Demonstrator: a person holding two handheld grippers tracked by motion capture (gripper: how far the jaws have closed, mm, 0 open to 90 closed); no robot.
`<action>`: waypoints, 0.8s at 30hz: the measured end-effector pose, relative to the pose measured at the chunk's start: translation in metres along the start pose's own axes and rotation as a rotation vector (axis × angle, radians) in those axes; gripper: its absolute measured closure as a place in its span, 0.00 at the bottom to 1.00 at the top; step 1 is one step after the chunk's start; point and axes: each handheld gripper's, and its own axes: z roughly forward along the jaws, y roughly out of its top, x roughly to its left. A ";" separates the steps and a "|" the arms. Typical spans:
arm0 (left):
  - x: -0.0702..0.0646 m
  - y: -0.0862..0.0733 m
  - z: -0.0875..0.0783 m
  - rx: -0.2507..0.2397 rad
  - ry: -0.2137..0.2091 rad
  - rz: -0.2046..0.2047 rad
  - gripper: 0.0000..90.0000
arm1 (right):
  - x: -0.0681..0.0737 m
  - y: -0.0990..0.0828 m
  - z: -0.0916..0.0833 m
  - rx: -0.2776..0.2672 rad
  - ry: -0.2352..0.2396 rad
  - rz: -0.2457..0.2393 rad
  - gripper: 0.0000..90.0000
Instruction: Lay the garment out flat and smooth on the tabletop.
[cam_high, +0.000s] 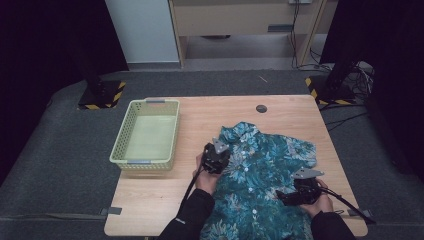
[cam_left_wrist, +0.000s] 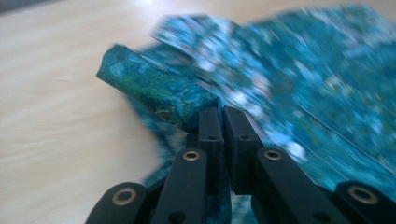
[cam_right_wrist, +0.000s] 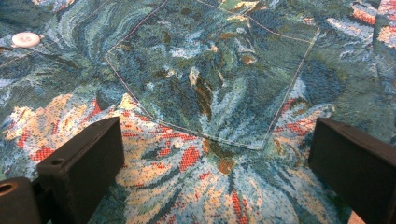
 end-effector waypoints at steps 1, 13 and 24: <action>-0.004 -0.003 0.005 0.013 -0.012 0.007 0.95 | 0.000 0.000 0.000 0.001 0.000 0.000 0.04; -0.011 -0.011 0.016 0.005 -0.106 -0.016 0.73 | 0.000 0.000 0.000 0.001 0.001 0.000 0.04; 0.035 -0.003 0.001 -0.020 0.015 -0.103 0.49 | 0.000 0.000 0.000 0.001 0.000 0.000 0.04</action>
